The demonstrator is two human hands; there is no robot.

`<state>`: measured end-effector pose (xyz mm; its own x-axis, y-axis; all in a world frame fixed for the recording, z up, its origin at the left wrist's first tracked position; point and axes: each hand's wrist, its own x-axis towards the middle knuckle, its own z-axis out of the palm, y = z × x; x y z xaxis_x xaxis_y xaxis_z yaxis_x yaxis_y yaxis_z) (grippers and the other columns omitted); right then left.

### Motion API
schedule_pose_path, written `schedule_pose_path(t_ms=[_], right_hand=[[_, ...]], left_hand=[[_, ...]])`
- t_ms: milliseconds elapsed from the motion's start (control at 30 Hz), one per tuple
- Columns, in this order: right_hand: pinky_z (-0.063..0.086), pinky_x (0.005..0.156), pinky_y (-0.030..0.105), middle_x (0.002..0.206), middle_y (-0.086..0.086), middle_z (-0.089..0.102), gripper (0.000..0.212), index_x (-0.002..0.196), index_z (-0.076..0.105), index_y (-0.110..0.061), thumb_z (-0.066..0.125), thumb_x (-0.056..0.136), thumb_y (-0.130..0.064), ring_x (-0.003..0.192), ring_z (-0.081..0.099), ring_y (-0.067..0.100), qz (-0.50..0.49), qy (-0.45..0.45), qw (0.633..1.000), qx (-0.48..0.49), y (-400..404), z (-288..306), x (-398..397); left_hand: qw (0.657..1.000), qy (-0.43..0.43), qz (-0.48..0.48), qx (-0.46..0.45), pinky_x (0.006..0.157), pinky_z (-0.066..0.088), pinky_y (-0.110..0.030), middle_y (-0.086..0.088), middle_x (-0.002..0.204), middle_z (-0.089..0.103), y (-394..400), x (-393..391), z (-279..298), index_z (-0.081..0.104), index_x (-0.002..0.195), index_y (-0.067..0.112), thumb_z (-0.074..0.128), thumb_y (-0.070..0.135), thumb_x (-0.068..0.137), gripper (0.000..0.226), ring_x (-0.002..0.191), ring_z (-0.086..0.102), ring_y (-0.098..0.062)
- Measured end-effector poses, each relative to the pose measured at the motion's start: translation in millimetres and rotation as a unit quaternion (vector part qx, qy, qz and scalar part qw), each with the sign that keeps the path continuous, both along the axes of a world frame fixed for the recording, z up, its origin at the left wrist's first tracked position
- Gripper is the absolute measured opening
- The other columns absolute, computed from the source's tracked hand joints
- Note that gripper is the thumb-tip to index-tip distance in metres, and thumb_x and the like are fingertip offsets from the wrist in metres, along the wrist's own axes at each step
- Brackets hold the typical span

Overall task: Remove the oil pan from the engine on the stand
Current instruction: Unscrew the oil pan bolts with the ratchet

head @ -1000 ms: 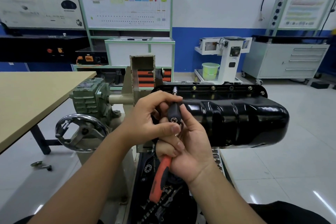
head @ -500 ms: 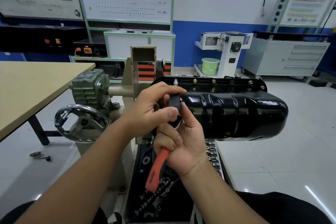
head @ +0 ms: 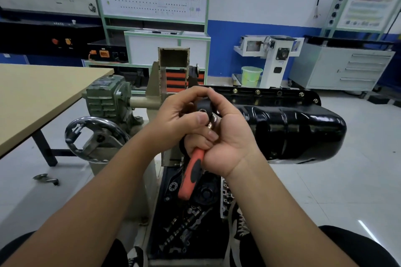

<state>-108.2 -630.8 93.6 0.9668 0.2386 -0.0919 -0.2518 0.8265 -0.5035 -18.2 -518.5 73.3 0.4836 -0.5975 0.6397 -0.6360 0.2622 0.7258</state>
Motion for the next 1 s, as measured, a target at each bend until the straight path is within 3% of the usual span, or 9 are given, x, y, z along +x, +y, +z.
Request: schedule_pose_path(t_ms=[167, 300, 400, 500, 567, 700, 767, 867, 1000], right_hand=[[0.021, 0.03, 0.016, 0.049, -0.005, 0.032, 0.038, 0.071, 0.05, -0.013, 0.068, 0.095, -0.036, 0.028, 0.027, 0.007, -0.017, 0.069, 0.992, -0.101, 0.2, 33.8, 15.2], [0.017, 0.032, 0.015, 0.055, -0.007, 0.039, 0.037, 0.073, 0.053, -0.018, 0.071, 0.094, -0.043, 0.029, 0.025, 0.003, -0.003, 0.05, 0.973, -0.226, -5.8, 31.0, 14.0], [0.017, 0.033, 0.015, 0.05, -0.007, 0.047, 0.043, 0.07, 0.054, -0.02, 0.069, 0.092, -0.055, 0.029, 0.026, 0.003, 0.004, 0.031, 0.962, -0.271, -6.7, 18.1, 8.3], [0.018, 0.035, 0.016, 0.049, -0.006, 0.041, 0.047, 0.073, 0.056, -0.019, 0.062, 0.094, -0.061, 0.03, 0.031, 0.004, 0.004, 0.019, 0.973, -0.231, -9.0, 8.5, 6.1], [0.018, 0.037, 0.017, 0.054, -0.004, 0.044, 0.043, 0.081, 0.059, -0.017, 0.055, 0.098, -0.056, 0.032, 0.033, 0.006, 0.008, 0.004, 0.985, -0.17, -10.8, 4.6, 4.2], [0.025, 0.033, 0.018, 0.079, 0.005, 0.067, 0.037, 0.104, 0.064, -0.004, 0.047, 0.1, -0.037, 0.034, 0.039, 0.006, 0.031, -0.032, 0.998, -0.044, -15.9, -2.2, 0.0], [0.023, 0.031, 0.016, 0.072, 0.007, 0.067, 0.043, 0.101, 0.066, 0.0, 0.049, 0.1, -0.039, 0.03, 0.037, 0.004, 0.05, -0.043, 0.998, -0.001, -16.4, -3.0, -1.1], [0.021, 0.03, 0.015, 0.064, 0.003, 0.059, 0.04, 0.09, 0.065, -0.003, 0.057, 0.095, -0.042, 0.026, 0.033, 0.004, 0.034, -0.03, 0.998, -0.034, -13.4, 0.0, -1.6], [0.023, 0.027, 0.017, 0.07, -0.001, 0.047, 0.034, 0.085, 0.058, -0.012, 0.064, 0.095, -0.044, 0.025, 0.031, 0.003, 0.001, 0.02, 0.995, -0.095, -8.1, 4.6, -0.4]], left_hand=[[0.997, 0.055, 0.002, -0.044, 0.073, 0.052, -0.017, 0.007, 0.091, 0.069, 5.3, 4.5, 2.2, 0.068, 0.118, 0.025, 0.055, 0.037, 0.084, 0.039, 0.085, 0.066, -0.006], [0.999, 0.027, 0.004, -0.035, 0.076, 0.052, -0.03, -0.013, 0.092, 0.064, 9.2, 5.6, 2.6, 0.064, 0.118, 0.009, 0.071, 0.049, 0.08, 0.055, 0.087, 0.062, -0.02], [0.999, -0.019, 0.048, -0.005, 0.067, 0.047, -0.045, -0.026, 0.086, 0.057, 9.8, 7.5, -1.5, 0.062, 0.11, -0.003, 0.069, 0.038, 0.077, 0.053, 0.081, 0.057, -0.027], [0.997, -0.035, 0.067, 0.002, 0.067, 0.049, -0.053, -0.026, 0.093, 0.061, 8.1, 7.0, -2.5, 0.064, 0.112, 0.005, 0.069, 0.037, 0.078, 0.047, 0.082, 0.06, -0.03], [0.997, -0.036, 0.068, 0.002, 0.071, 0.052, -0.051, -0.024, 0.098, 0.064, 5.5, 4.8, -3.3, 0.065, 0.115, 0.015, 0.076, 0.051, 0.079, 0.052, 0.085, 0.064, -0.037], [0.996, -0.041, 0.076, -0.009, 0.078, 0.053, -0.029, -0.008, 0.099, 0.068, 1.3, -1.3, -2.3, 0.067, 0.117, 0.021, 0.071, 0.075, 0.077, 0.067, 0.089, 0.066, -0.019], [0.996, -0.049, 0.076, -0.019, 0.079, 0.05, -0.023, 0.0, 0.097, 0.066, 1.1, -1.6, -1.4, 0.066, 0.117, 0.02, 0.068, 0.076, 0.08, 0.067, 0.089, 0.064, -0.011], [0.998, -0.023, 0.055, -0.012, 0.074, 0.049, -0.027, -0.015, 0.093, 0.061, 3.3, -0.1, -2.8, 0.062, 0.117, 0.018, 0.07, 0.079, 0.075, 0.075, 0.083, 0.061, -0.015], [0.999, -0.025, 0.036, 0.009, 0.075, 0.049, -0.04, -0.019, 0.102, 0.063, 3.0, 2.9, -8.5, 0.06, 0.124, 0.01, 0.066, 0.08, 0.078, 0.083, 0.088, 0.063, -0.028]])
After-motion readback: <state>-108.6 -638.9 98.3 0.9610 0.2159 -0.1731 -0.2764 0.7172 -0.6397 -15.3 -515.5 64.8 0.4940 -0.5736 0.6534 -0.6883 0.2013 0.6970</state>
